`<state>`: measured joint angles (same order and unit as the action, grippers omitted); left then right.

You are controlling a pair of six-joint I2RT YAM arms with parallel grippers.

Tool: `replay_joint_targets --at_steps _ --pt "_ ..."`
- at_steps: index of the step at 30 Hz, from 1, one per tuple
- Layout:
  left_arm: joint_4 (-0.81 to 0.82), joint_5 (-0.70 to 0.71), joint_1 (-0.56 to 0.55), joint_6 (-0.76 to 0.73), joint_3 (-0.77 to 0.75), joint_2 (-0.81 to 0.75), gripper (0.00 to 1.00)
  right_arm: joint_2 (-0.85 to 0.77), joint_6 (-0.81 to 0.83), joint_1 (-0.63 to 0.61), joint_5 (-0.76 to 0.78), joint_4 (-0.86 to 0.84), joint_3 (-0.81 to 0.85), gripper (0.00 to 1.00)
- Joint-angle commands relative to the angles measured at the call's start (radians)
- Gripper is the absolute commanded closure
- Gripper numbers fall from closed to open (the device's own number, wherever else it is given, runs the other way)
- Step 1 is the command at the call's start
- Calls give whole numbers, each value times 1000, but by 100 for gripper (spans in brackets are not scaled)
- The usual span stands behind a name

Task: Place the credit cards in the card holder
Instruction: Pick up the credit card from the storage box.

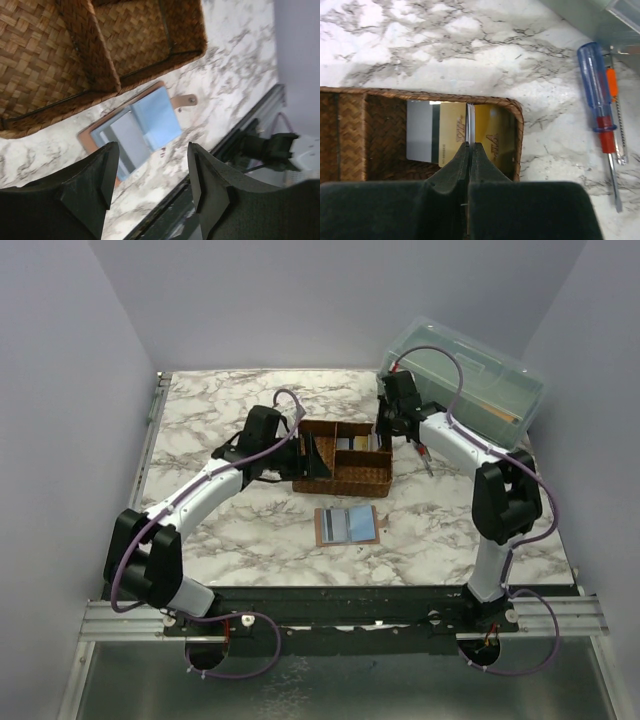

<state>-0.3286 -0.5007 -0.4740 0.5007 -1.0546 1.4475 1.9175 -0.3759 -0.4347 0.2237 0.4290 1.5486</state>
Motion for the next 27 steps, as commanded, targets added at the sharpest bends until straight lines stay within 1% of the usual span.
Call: replay_joint_targets --at_steps 1,6,11,15,19,24,27 --pt "138 -199 59 176 -46 53 37 -92 -48 43 -211 -188 -75 100" --pt "338 -274 88 369 -79 125 37 -141 -89 91 -372 -299 -147 100" --pt "562 -308 108 575 -109 224 37 -173 -132 125 -483 -399 -213 100" --pt "634 -315 118 632 -169 341 37 -201 -199 169 -615 -525 -292 100" --pt "699 -352 131 670 -236 460 37 -217 -264 201 -723 -620 -347 100" --pt "719 -362 132 659 -326 554 37 -235 -310 214 -798 -707 -398 100" --pt "770 -401 129 666 -359 592 38 -229 -347 220 -846 -766 -420 100"
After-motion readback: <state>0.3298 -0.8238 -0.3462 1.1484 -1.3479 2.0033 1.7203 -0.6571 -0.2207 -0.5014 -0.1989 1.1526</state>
